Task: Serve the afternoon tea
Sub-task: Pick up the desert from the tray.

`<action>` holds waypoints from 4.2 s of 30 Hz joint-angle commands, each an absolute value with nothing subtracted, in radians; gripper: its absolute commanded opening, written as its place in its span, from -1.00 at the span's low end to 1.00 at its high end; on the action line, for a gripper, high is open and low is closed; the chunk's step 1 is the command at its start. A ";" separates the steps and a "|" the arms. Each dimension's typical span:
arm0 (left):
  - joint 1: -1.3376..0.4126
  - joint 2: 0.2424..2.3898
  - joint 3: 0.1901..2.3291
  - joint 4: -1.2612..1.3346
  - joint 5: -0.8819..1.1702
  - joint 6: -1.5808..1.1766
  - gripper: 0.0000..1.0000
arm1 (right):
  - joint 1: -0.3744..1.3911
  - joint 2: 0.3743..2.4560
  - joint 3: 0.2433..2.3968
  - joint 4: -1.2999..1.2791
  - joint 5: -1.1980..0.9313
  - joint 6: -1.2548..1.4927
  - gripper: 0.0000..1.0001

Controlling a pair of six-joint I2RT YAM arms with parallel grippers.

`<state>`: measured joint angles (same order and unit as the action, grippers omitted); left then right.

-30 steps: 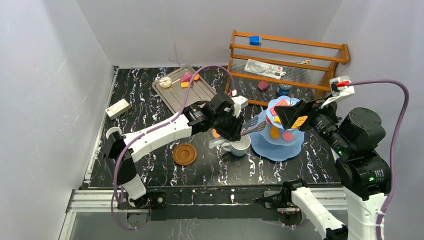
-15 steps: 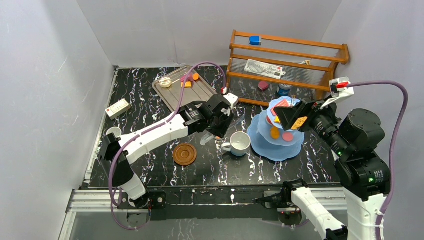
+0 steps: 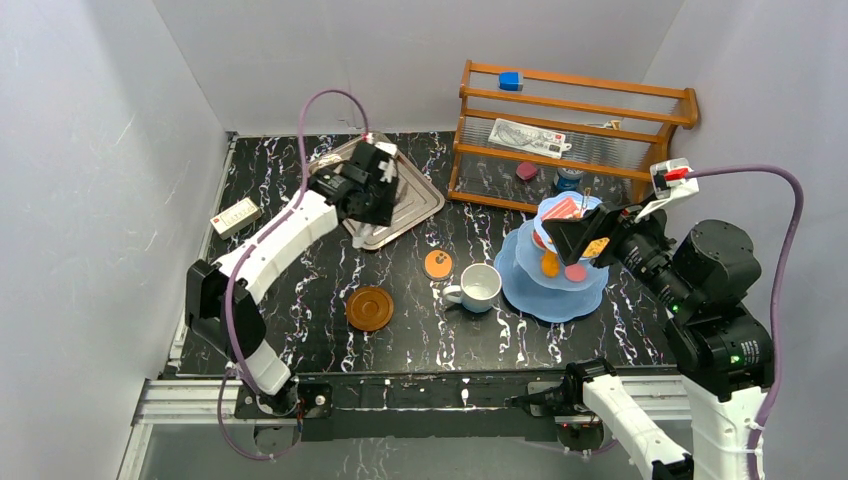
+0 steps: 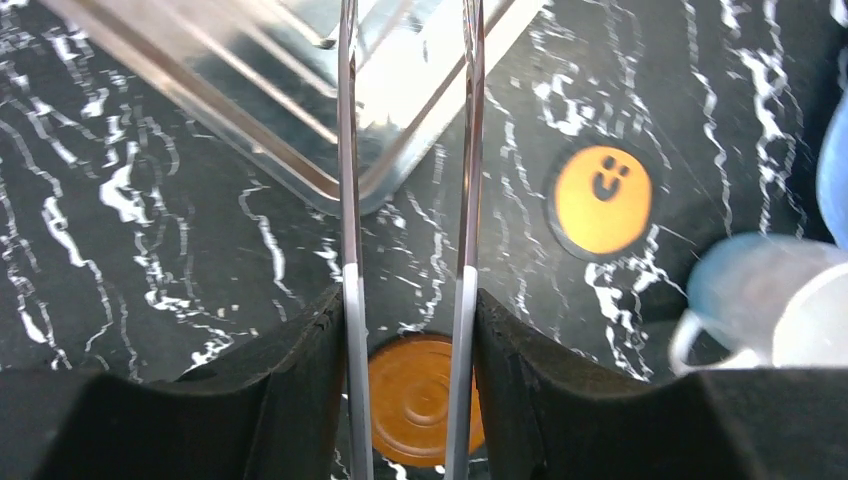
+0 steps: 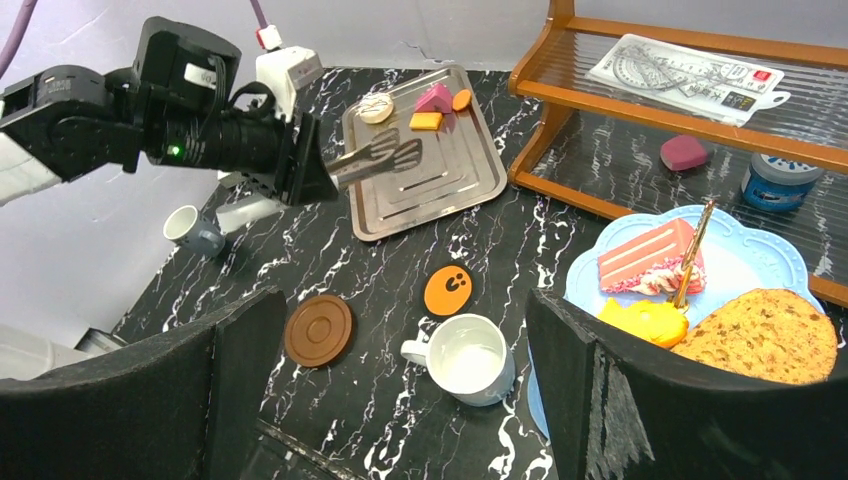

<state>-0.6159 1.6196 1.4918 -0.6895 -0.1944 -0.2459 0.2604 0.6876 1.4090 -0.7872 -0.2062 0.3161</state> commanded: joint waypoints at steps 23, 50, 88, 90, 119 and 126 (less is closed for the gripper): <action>-0.117 1.854 1.735 -0.604 -0.107 -0.180 -0.10 | 0.260 0.682 1.422 -0.718 -0.224 0.318 0.97; -0.106 1.988 1.721 -0.559 -0.083 -0.111 -0.05 | 0.260 0.690 1.425 -0.708 -0.216 0.324 0.97; -0.107 1.924 1.736 -0.591 -0.054 -0.109 -0.38 | 0.259 0.689 1.403 -0.697 -0.202 0.316 0.97; -0.107 1.901 1.728 -0.597 -0.047 -0.119 -0.38 | 0.260 0.686 1.405 -0.694 -0.205 0.316 0.97; -0.463 1.548 1.535 -0.646 0.248 -0.190 -0.39 | 0.259 0.712 1.496 -0.771 -0.175 0.290 0.97; -0.562 1.545 1.508 -0.574 0.326 -0.139 -0.39 | 0.259 0.730 1.546 -0.790 -0.152 0.279 0.97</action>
